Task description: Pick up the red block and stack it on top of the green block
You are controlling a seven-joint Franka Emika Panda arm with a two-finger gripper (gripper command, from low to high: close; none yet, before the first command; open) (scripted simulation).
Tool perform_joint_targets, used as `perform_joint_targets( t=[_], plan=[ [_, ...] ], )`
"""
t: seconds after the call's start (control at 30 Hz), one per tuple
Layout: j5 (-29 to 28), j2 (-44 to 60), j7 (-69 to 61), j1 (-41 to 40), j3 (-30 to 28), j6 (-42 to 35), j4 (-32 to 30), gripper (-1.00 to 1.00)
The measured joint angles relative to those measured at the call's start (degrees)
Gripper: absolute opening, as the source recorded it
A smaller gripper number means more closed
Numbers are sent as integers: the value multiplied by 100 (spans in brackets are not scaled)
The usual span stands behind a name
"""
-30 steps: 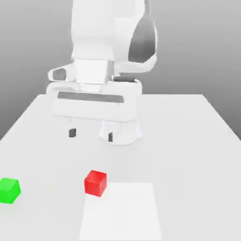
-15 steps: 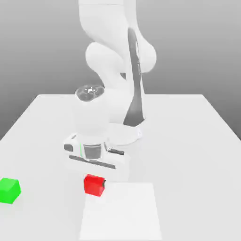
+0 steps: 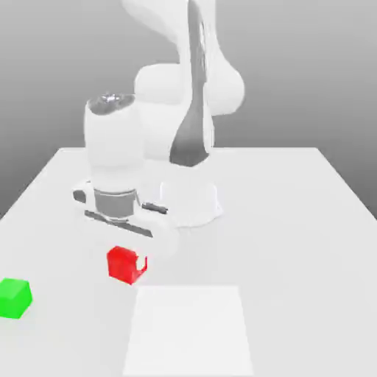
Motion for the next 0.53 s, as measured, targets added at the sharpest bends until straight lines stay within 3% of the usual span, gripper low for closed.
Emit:
perform_joint_targets(
  t=[0.23,0.37,0.4,0.53],
  plan=[
    [183,710,1164,-1091,-572,-743,1441,-100],
    [517,1457,1086,-1252,-492,-231,1656,-100],
    [608,1658,1026,-1302,-429,-51,1673,100],
    [608,1658,1026,-1302,-429,-51,1673,100]
  ],
)
